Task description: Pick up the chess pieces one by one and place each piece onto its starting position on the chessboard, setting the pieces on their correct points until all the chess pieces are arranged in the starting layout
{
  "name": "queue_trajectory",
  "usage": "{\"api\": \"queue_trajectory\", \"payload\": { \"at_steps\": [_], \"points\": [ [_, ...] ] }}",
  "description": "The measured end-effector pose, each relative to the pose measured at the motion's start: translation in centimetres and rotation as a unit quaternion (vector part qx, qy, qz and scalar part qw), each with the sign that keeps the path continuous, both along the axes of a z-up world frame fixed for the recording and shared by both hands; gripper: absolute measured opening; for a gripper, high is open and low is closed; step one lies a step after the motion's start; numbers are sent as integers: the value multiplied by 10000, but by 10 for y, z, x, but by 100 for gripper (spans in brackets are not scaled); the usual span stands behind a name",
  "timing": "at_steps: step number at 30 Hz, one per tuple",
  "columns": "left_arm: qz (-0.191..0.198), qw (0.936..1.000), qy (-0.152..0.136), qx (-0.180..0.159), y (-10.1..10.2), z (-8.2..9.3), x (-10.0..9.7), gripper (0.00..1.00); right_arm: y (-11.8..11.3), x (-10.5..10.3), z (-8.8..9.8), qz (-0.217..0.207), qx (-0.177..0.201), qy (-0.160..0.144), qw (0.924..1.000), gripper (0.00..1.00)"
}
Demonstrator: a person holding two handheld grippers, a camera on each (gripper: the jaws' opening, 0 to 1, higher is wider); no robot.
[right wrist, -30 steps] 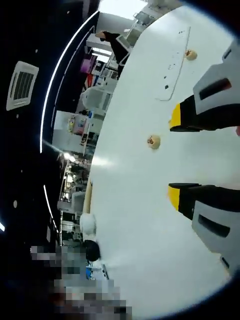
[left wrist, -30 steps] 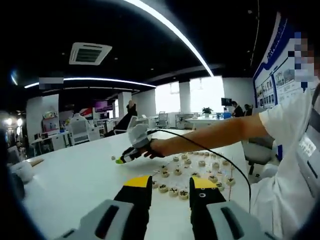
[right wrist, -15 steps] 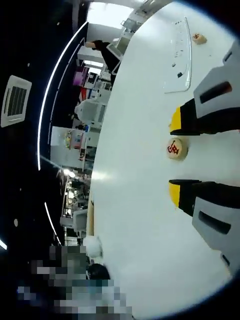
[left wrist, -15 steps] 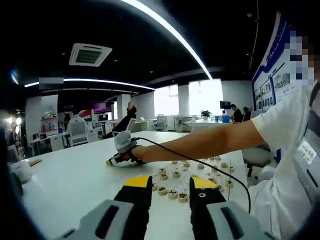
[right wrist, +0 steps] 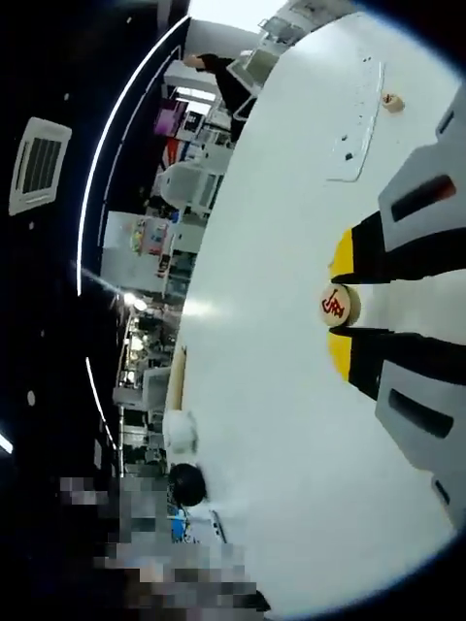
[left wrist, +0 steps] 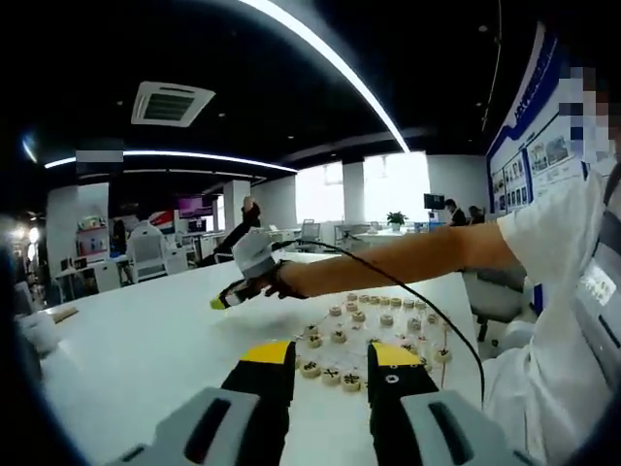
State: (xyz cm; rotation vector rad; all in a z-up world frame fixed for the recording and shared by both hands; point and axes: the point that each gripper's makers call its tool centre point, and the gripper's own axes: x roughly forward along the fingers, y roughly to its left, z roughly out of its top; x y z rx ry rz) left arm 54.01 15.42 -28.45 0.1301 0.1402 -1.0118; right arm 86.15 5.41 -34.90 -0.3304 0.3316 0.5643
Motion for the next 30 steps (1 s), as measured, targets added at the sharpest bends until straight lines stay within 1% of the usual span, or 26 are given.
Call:
{"api": "queue_trajectory", "payload": {
  "at_steps": [2,4,5,6,8,9,11,13,15,17,19,21,22,24,26,30],
  "points": [
    [-10,10000,1,27,-2,1,-1,32,-6,-26,7,125,-42,-37,9999,19],
    [-20,10000,-36,56,-5,3,-4,32,-8,-53,13,351,-65,-67,9993,19],
    [-62,9999,-55,60,-8,4,-6,32,-11,-63,16,392,-70,-83,9992,19],
    [-117,9999,-73,51,-10,6,-9,32,-12,-82,21,504,0,-127,9986,19],
    [-205,9997,-88,33,-14,8,-12,32,-17,-113,29,641,109,-113,9978,19],
    [-233,9997,-94,34,-16,8,-13,32,-19,-129,34,703,264,-119,9971,19],
    [-246,9996,-108,43,-18,8,-14,32,-27,-158,42,786,430,-72,9960,19],
    [-256,9996,-111,59,-19,7,-15,32,-39,-182,53,827,541,-187,9949,19],
    [-271,9995,-115,81,-19,6,-16,32,-55,-208,58,784,543,-235,9952,19],
    [-284,9995,-115,92,-20,6,-17,32,-68,-222,61,758,579,-211,9952,19],
    [-297,9994,-120,100,-21,6,-17,32,-87,-239,64,609,670,-183,9957,19],
    [-308,9994,-124,97,-22,6,-18,32,-94,-245,65,548,715,-174,9958,19],
    [-319,9994,-128,102,-23,6,-18,32,-106,-257,63,473,754,-146,9959,19],
    [-334,9993,-129,116,-24,6,-19,32,-122,-270,57,317,813,-97,9961,19],
    [-348,9992,-129,134,-25,5,-19,32,-137,-282,56,128,1024,-111,9946,19],
    [-396,9990,-125,141,-27,4,-21,32,-172,-308,46,-232,937,-207,9951,19]
  ]
}}
